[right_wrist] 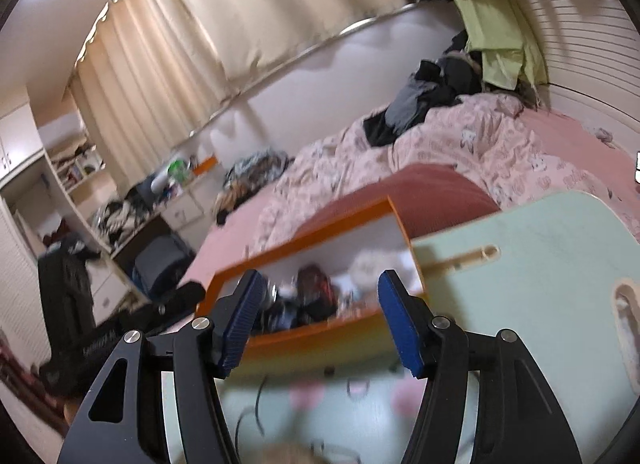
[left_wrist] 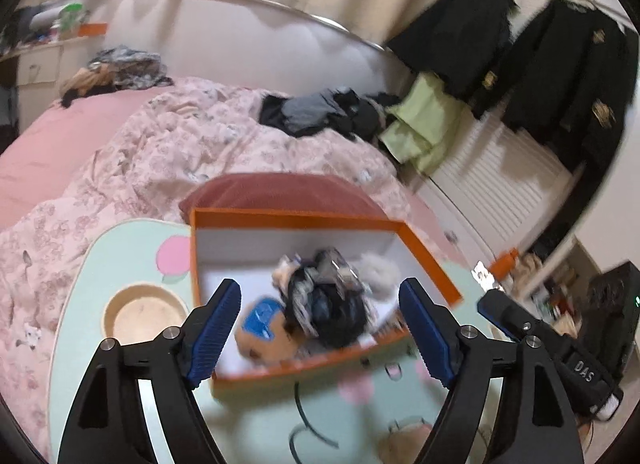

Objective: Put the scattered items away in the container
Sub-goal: 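Carry the cup and bracelet into the box and open both grippers, then grasp the brown pompom with right gripper while left gripper grasps clear plastic bag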

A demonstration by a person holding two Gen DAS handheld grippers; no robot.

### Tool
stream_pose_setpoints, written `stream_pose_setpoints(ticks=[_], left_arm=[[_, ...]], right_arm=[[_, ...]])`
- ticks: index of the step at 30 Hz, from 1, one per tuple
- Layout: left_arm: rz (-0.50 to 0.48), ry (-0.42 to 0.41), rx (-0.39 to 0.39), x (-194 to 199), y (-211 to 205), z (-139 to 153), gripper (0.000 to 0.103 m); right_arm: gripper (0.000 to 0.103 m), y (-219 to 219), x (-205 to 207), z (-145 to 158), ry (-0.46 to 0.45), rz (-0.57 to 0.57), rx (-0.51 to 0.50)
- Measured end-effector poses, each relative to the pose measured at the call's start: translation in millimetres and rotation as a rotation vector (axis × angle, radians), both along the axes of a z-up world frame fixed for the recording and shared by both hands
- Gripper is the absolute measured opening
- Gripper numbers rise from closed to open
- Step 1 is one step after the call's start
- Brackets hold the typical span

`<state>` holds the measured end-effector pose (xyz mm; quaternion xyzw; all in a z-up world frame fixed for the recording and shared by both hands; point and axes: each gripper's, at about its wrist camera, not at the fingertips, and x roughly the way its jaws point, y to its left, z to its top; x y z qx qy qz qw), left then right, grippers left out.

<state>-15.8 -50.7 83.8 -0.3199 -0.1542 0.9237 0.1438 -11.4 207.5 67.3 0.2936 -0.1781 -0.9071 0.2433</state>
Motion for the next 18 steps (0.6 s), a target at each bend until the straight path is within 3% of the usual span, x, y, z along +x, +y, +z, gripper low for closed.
stream_pose_setpoints(ticks=[4,7,10,18], left_arm=[[-0.099,-0.025,-0.034,21,9,-2,0.082],[-0.153,-0.067,-0.12,35,10,-12,0.083],[-0.141,-0.106,-0.178,44,0,-26,0.083],[-0.132,-0.125,-0.182,51,-3,-41,0.083]], right_arm=[[0.061,-4,19,-9,-0.09,0.13,0.076],[0.061,-18,32,-24,-0.123,0.195,0.17],[0.061,-39,39,-40,-0.138,0.242,0.284],[0.061,-51,48,-61,-0.17,0.276,0.369]])
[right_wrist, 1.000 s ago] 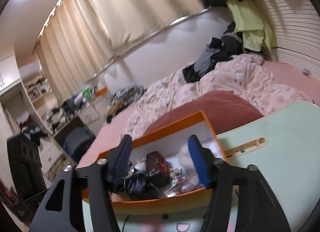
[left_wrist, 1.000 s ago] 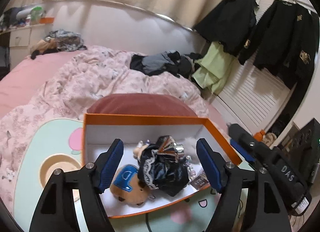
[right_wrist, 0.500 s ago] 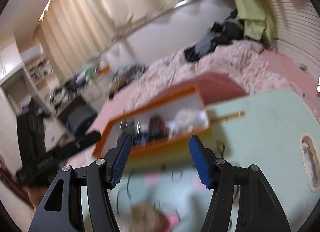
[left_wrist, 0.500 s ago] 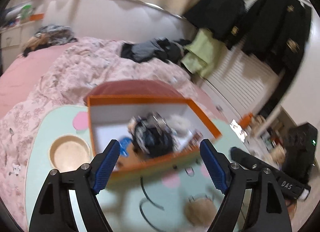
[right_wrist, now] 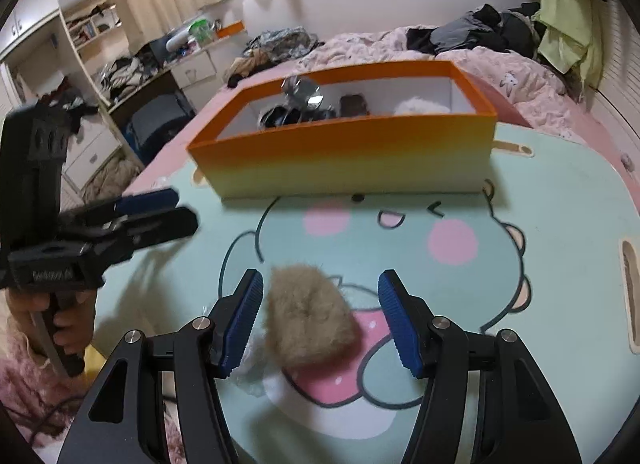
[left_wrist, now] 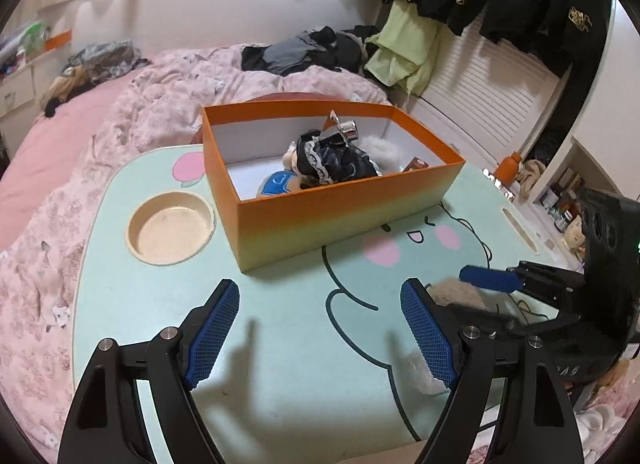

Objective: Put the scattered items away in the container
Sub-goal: 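Grasp the brown pompom with right gripper while left gripper grasps clear plastic bag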

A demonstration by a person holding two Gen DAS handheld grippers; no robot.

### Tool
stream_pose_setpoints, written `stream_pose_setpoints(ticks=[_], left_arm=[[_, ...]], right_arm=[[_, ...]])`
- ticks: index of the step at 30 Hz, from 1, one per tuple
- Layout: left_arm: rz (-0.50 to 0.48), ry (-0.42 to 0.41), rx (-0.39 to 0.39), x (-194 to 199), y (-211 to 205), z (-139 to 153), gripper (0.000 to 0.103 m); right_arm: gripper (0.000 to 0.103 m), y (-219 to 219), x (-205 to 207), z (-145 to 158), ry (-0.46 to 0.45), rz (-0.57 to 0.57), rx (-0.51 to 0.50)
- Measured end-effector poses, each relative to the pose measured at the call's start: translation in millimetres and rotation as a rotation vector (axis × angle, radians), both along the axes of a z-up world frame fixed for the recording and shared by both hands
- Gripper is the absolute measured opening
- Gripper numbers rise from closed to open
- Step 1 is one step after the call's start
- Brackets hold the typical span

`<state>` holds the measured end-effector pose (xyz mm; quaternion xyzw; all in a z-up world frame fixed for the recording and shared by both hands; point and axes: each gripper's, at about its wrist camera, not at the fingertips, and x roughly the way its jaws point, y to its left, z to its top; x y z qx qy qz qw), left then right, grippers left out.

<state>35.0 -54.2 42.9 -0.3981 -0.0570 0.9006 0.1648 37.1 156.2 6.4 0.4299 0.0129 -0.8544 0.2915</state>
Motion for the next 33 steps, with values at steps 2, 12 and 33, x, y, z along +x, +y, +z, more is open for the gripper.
stream_pose_setpoints(ticks=[2,12,33], left_arm=[[-0.024,0.0,-0.002,3,5,0,0.083],[-0.158,0.002,-0.022,22,36,5,0.083],[-0.323,0.014,-0.194,45,85,-23,0.035]], right_arm=[[0.056,-3,-1,-6,-0.016,0.002,0.031],[0.035,2,-2,-3,-0.005,-0.026,0.016],[0.034,13,-2,5,0.045,-0.117,-0.001]])
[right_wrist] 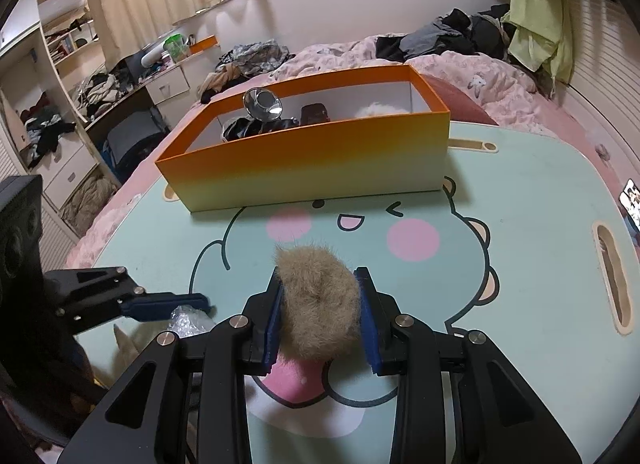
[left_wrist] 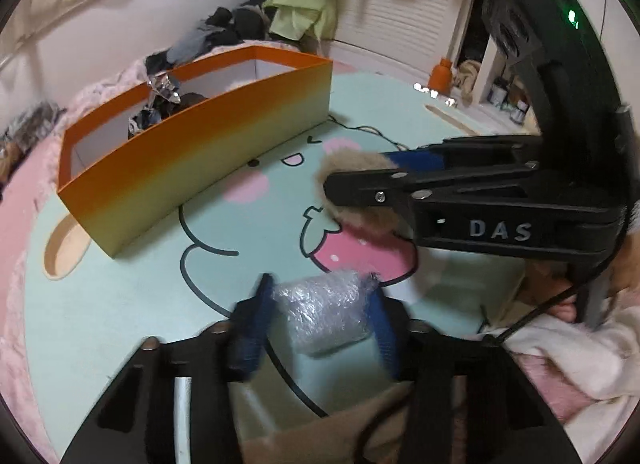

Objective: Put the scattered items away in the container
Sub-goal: 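Grasp the brown pompom with right gripper while left gripper grasps clear plastic bag, then lower the bag and pompom into the box and open both grippers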

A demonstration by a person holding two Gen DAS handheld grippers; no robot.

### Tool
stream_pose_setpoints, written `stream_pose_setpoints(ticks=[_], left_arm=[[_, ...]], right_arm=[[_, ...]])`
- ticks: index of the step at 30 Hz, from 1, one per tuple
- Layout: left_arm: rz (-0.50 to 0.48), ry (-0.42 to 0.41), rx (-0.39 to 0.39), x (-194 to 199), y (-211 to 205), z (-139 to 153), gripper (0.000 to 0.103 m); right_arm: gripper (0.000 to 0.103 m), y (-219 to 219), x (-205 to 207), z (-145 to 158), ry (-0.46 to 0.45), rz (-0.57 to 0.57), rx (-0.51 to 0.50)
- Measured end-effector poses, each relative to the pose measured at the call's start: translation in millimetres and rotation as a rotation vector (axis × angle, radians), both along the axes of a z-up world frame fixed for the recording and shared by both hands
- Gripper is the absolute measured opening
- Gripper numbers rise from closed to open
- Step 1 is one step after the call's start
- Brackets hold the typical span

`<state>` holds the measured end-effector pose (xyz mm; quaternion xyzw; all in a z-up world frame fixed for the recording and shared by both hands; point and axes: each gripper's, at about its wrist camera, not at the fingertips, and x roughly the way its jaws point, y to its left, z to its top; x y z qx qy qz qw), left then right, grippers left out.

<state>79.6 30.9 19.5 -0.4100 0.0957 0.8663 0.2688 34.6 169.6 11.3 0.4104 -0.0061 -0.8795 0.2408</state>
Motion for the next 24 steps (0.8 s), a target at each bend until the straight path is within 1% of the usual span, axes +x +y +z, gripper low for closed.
stream_pose_setpoints(ticks=[4,8,12,14,17,19,21,22,24], left_arm=[[0.027,-0.018,0.049,-7,-9,1,0.033],[0.059,0.03,0.067,-10,-19,14,0.033],[0.105,0.085,0.103,-18,-30,35,0.033],[0.14,0.114,0.124,-26,-36,47,0.033],[0.222,0.149,0.163,-46,-48,66,0.034],[0.286,0.144,0.193,-64,-56,76,0.034],[0.346,0.133,0.243,-82,-65,84,0.034],[0.36,0.127,0.261,-90,-66,85,0.034],[0.389,0.112,0.297,-106,-68,85,0.034]], right_arm=[[0.034,1,-1,0,-0.001,-0.001,-0.003],[0.034,1,0,0,0.001,-0.002,-0.006],[0.034,0,0,3,0.014,0.002,-0.005],[0.034,-1,0,11,0.04,0.008,-0.008],[0.034,-2,-2,33,0.12,0.01,-0.02],[0.034,-2,-11,49,0.157,-0.001,-0.051],[0.034,-3,-23,63,0.187,-0.019,-0.072],[0.034,-4,-34,71,0.212,-0.039,-0.073],[0.034,-7,-51,79,0.233,-0.068,-0.073]])
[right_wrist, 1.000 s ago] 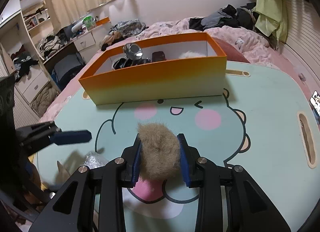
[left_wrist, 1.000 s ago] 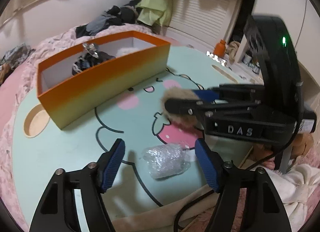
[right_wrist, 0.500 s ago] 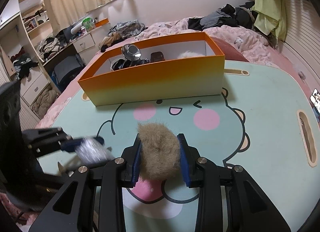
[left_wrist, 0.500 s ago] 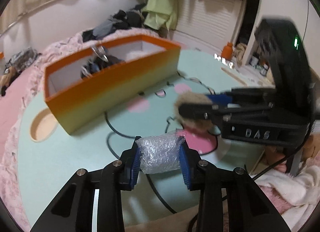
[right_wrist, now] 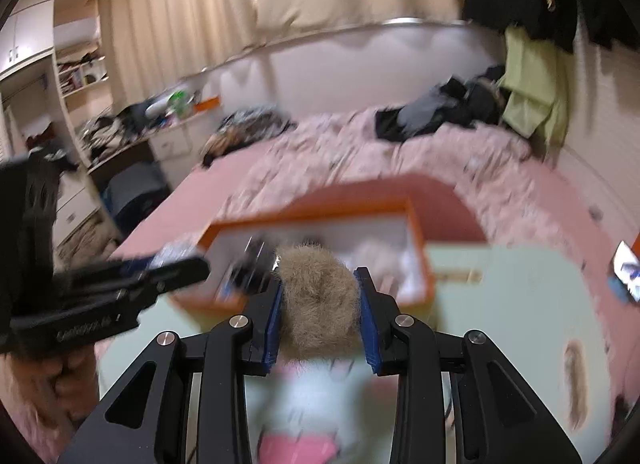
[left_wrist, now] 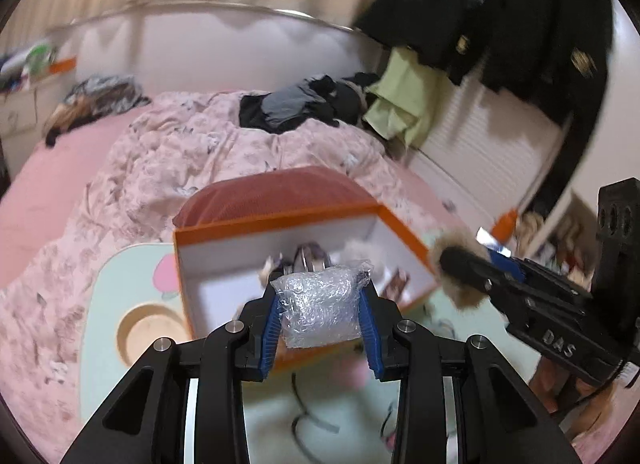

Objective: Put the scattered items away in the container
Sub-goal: 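Lower the bag and pompom into the box and open both grippers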

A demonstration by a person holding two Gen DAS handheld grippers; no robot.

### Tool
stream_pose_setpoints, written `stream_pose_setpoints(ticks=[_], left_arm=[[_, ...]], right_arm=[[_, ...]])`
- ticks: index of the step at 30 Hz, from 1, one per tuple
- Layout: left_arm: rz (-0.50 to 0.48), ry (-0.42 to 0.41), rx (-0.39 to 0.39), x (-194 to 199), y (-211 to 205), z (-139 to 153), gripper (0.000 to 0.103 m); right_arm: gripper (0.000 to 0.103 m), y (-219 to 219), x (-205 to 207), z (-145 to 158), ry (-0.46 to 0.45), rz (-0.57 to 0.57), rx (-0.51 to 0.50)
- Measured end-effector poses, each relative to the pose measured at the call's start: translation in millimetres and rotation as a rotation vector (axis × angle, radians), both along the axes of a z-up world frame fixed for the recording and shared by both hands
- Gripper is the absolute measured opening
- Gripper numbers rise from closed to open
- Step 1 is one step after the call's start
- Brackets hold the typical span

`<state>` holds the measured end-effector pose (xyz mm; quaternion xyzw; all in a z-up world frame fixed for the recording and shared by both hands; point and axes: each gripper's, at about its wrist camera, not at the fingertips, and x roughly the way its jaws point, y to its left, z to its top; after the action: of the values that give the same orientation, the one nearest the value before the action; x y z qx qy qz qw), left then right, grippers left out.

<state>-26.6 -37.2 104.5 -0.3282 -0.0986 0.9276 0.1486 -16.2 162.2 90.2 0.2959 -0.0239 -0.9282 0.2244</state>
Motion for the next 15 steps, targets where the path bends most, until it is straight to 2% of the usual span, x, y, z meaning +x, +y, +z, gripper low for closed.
stream_pose_setpoints(ticks=[3,7,11,14,15], left_arm=[[0.033,-0.021,-0.001,-18,3,-7,0.034],[0.074,-0.038,-0.005,-32,4,-18,0.033],[0.083,-0.045,-0.006,-34,2,-25,0.035],[0.058,-0.061,0.011,-34,0,-29,0.059],[0.053,-0.058,0.027,-33,-2,-29,0.064]], right_arm=[[0.034,-8,-35,2,-0.02,-0.025,-0.006],[0.034,-17,-67,-17,-0.082,-0.06,0.025],[0.035,-19,-78,-35,-0.118,-0.081,0.036],[0.037,-18,-79,-42,-0.144,-0.09,0.033],[0.041,-17,-79,-43,-0.151,-0.098,0.028]])
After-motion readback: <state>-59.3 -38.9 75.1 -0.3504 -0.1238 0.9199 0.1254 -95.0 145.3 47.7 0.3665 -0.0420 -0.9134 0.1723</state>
